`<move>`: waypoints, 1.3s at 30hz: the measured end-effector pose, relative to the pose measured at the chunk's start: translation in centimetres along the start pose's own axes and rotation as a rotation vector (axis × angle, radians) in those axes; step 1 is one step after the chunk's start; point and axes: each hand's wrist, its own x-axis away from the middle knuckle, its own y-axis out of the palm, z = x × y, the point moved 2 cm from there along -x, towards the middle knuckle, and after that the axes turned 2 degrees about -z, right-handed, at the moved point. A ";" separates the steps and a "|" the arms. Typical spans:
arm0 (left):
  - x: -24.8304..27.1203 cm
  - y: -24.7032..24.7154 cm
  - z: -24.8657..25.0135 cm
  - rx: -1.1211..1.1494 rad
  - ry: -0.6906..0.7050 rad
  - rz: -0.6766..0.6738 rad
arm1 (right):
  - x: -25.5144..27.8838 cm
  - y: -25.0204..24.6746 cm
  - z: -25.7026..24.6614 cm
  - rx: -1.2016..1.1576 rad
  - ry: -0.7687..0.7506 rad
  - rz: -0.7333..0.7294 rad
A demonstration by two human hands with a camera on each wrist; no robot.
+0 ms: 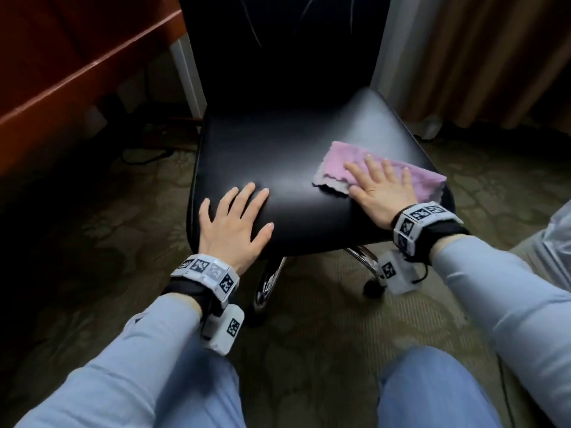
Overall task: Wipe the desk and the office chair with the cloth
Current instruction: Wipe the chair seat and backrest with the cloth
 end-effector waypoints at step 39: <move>-0.7 3.6 -1.6 1.736 -0.960 -0.002 | 1.7 3.4 -7.0 -0.047 -0.077 0.192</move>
